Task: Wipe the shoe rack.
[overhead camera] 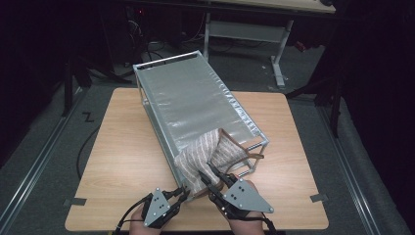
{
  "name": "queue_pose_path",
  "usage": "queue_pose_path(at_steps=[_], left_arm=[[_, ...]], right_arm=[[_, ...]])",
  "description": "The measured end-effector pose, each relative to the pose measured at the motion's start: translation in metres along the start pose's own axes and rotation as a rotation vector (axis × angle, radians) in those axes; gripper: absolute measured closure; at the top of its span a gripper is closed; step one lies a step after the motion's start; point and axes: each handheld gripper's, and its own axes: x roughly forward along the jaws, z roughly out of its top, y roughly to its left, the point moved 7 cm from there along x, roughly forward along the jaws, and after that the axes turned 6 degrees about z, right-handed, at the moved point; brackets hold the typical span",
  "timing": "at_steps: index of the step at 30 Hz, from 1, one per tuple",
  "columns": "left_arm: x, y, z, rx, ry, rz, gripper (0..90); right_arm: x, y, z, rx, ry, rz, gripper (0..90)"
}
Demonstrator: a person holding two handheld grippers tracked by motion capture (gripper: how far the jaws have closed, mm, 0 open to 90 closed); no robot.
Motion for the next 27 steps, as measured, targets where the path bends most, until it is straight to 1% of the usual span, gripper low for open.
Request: queue_pose_path(at_steps=[3, 6, 8, 11, 13, 17, 22, 25, 26, 27], left_arm=[[0.001, 0.0, 0.0, -0.004, -0.005, -0.01, 79.6], [0.001, 0.0, 0.0, 0.004, -0.002, -0.011, 79.6], [0.001, 0.0, 0.0, 0.002, -0.004, -0.013, 79.6], [0.001, 0.0, 0.0, 0.007, -0.002, -0.014, 79.5], [0.001, 0.0, 0.0, 0.007, -0.005, -0.015, 79.4], [0.001, 0.0, 0.0, 0.013, -0.002, -0.018, 79.3], [0.001, 0.0, 0.0, 0.01, -0.002, -0.018, 79.4], [0.001, 0.0, 0.0, 0.008, -0.002, -0.021, 79.4], [0.001, 0.0, 0.0, 0.008, -0.001, -0.022, 79.4], [0.001, 0.0, 0.0, 0.008, -0.001, -0.022, 79.4]], right_arm=[[-0.002, 0.002, -0.004, -0.006, 0.009, -0.006, 72.7], [-0.004, 0.002, -0.01, -0.016, 0.027, -0.024, 72.7], [-0.005, -0.001, -0.014, -0.018, 0.035, -0.038, 72.7], [-0.009, -0.011, -0.017, -0.009, 0.043, -0.064, 72.7], [-0.012, -0.018, -0.019, -0.009, 0.047, -0.086, 72.6], [-0.02, -0.036, -0.024, 0.008, 0.053, -0.131, 72.6], [-0.03, -0.063, -0.03, 0.042, 0.061, -0.198, 72.5], [-0.037, -0.08, -0.035, 0.071, 0.064, -0.236, 72.5], [-0.04, -0.087, -0.036, 0.085, 0.065, -0.255, 72.5], [-0.042, -0.091, -0.037, 0.09, 0.067, -0.264, 72.5]])
